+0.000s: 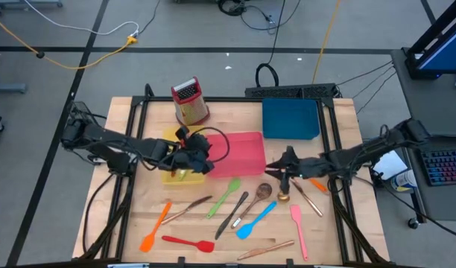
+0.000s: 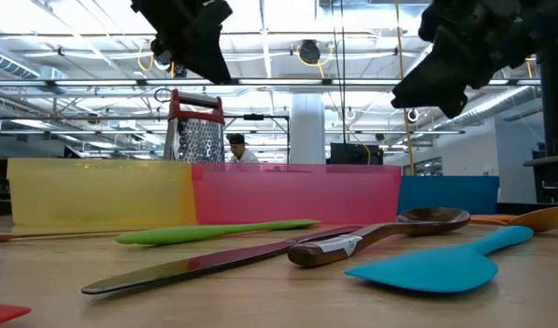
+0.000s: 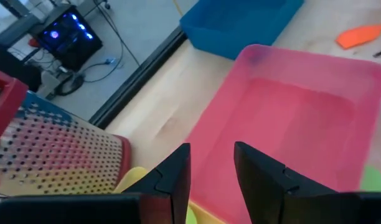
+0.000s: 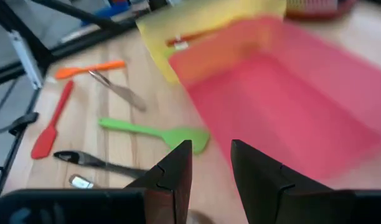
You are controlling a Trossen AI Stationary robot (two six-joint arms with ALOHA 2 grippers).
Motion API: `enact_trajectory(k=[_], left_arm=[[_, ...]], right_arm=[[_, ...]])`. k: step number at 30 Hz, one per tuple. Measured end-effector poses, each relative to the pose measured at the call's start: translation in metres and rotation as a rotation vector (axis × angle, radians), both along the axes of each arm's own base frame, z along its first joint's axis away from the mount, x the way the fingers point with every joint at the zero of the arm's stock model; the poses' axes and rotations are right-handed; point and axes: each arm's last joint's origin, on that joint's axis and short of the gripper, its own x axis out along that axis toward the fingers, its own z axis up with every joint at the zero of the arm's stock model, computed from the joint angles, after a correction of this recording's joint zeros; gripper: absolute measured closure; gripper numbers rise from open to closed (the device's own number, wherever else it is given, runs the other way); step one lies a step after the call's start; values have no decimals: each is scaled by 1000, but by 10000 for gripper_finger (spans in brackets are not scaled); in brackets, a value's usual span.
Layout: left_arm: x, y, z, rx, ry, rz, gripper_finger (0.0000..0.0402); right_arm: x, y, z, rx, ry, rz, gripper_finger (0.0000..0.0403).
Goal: Pick & Place Kitchen Items
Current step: Put the gold serving spoon into the yellow bin
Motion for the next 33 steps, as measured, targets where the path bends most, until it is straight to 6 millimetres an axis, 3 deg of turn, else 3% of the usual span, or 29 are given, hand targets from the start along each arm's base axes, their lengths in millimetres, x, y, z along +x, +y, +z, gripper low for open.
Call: enact_trajectory(k=[6, 17, 33], left_arm=[[1, 11, 0, 38, 45, -3, 273], [2, 35, 0, 76, 90, 37, 273], [1, 48, 0, 67, 80, 87, 273]], right_arm=[[6, 6, 4, 107, 207, -89, 298], [-1, 9, -26, 360, 522, -212, 298], [8, 14, -59, 329, 723, -195, 298]])
